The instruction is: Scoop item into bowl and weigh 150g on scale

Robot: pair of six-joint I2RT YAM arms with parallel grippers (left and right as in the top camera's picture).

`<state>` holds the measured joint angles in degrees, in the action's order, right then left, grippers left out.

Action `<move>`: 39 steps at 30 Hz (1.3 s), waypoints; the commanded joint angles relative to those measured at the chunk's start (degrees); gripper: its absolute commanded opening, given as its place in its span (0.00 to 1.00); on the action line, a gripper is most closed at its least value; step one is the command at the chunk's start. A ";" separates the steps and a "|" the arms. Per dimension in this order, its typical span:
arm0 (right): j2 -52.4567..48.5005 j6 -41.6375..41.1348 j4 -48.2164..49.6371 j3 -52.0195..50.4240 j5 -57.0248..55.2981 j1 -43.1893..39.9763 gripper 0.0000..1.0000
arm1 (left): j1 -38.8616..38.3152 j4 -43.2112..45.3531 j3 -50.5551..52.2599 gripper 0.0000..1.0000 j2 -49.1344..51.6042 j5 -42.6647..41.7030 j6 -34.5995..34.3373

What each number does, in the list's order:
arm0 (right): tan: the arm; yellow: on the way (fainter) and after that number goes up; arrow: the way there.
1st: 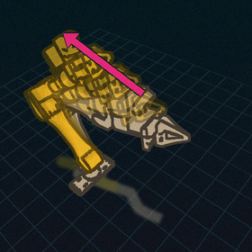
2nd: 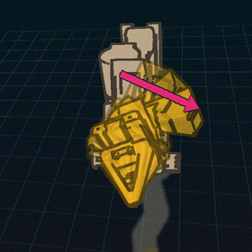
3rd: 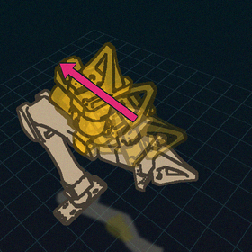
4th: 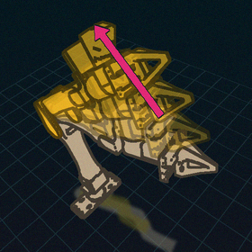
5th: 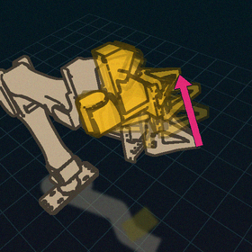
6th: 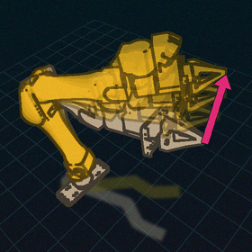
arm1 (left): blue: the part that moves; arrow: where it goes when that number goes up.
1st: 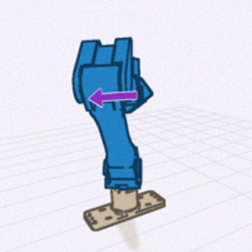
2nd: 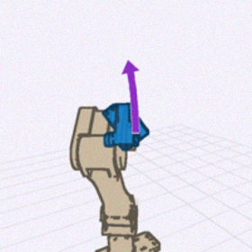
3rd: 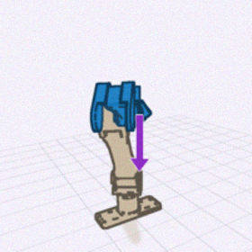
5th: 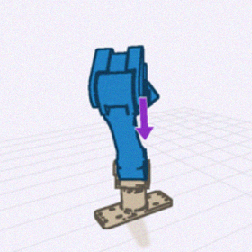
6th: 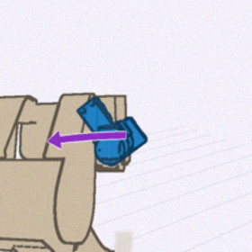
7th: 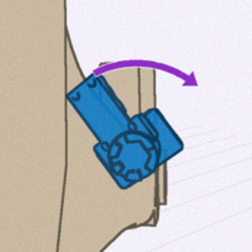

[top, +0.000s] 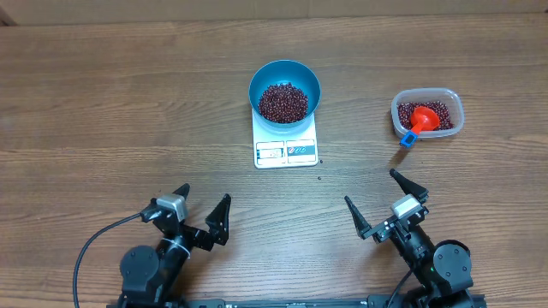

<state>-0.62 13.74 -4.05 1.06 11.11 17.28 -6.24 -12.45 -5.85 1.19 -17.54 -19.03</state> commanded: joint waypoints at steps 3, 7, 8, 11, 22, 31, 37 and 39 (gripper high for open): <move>0.46 -0.17 0.26 -0.61 -0.57 -0.26 1.00 | 0.33 9.97 5.14 1.00 -1.01 1.73 -2.43; 0.46 -0.17 0.26 -0.61 -0.57 -0.26 1.00 | 0.22 10.60 5.57 1.00 -1.03 3.21 -2.84; 0.46 -0.17 0.26 -0.61 -0.57 -0.26 1.00 | 0.22 9.33 5.57 0.99 -1.03 3.63 -2.86; 0.46 -0.17 0.26 -0.61 -0.57 -0.26 1.00 | 0.20 9.11 5.57 1.00 -1.03 3.52 -0.74; 0.46 -0.17 0.26 -0.61 -0.57 -0.26 1.00 | -0.15 9.29 5.57 1.00 -0.94 3.56 -0.26; 0.46 -0.17 0.26 -0.61 -0.57 -0.26 1.00 | -0.15 9.29 5.57 1.00 -0.94 3.56 -0.26; 0.46 -0.17 0.26 -0.61 -0.57 -0.26 1.00 | -0.15 9.29 5.57 0.99 -0.94 3.56 -0.26; 0.46 -0.17 0.26 -0.61 -0.57 -0.26 1.00 | -0.15 9.29 5.57 1.00 -0.94 3.56 -0.26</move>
<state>-0.62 13.72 -4.05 1.06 11.11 17.28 -6.26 -3.38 -0.73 0.86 -14.72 -20.80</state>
